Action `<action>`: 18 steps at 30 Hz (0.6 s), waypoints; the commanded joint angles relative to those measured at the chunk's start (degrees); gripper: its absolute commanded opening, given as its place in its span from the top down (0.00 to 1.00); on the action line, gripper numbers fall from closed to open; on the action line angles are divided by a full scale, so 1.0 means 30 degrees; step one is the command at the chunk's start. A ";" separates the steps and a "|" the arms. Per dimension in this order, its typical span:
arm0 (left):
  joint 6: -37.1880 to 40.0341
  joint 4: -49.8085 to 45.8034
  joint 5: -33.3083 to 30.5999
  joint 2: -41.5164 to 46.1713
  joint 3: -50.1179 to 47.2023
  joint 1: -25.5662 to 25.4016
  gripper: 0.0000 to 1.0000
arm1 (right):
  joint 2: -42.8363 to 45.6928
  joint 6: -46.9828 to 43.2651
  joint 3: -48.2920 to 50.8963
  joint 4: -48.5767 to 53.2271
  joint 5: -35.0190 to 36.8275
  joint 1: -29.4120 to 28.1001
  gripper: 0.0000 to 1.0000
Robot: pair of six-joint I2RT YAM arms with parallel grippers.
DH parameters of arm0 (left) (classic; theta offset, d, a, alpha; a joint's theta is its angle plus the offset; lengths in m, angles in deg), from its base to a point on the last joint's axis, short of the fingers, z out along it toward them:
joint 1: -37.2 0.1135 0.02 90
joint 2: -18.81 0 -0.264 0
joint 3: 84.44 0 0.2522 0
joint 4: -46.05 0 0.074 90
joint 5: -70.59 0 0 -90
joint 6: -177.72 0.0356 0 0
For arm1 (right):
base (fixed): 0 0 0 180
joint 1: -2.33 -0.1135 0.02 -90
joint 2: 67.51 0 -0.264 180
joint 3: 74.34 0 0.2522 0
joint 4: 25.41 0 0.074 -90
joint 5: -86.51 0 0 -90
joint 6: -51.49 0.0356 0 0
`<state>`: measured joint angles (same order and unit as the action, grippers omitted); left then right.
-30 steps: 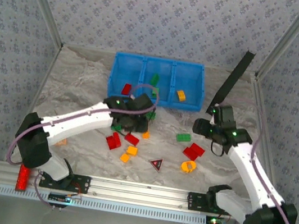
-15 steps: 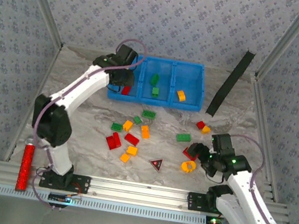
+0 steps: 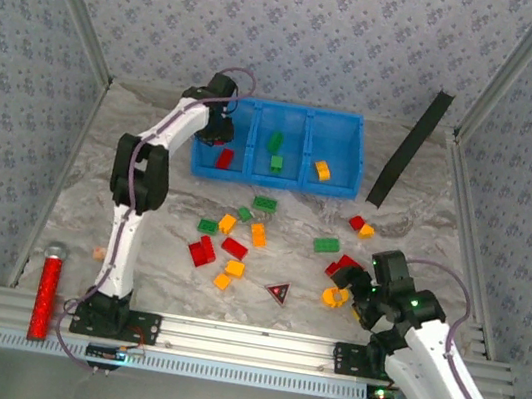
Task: Sort the legos into containers by color
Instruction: Place the lego in the container.
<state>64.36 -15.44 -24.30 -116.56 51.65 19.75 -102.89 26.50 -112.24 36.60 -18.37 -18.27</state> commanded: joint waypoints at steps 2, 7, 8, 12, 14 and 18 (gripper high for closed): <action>0.0452 -0.1251 0.0698 -0.1583 0.2558 0.0090 0.73 | -0.0820 0.1261 0.0108 0.0058 -0.0030 -0.0453 0.13; 0.0569 -0.1553 0.0939 -0.2953 0.3893 0.0221 0.69 | -0.2272 0.1593 0.0020 -0.1059 0.0036 -0.0800 0.15; 0.0574 -0.1582 0.1004 -0.3130 0.4056 0.0222 0.68 | -0.2606 0.1613 0.0027 -0.1323 0.0036 -0.0805 0.16; 0.0717 -0.1697 0.1150 -0.3635 0.4450 0.0269 0.62 | -0.3790 0.1624 0.0107 -0.2398 0.0122 -0.0923 0.19; 0.0724 -0.1833 0.1260 -0.3870 0.4652 0.0280 0.54 | -0.4430 0.1593 0.0154 -0.2838 0.0266 -0.0933 0.23; 0.0826 -0.2069 0.1357 -0.3733 0.4767 0.0280 0.45 | -0.5519 0.1588 0.0360 -0.3957 0.0417 -0.0998 0.25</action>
<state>66.18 -19.09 -20.91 -127.67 63.67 20.07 -118.12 30.35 -112.20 27.44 -18.24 -20.96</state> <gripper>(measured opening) 0.546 0.751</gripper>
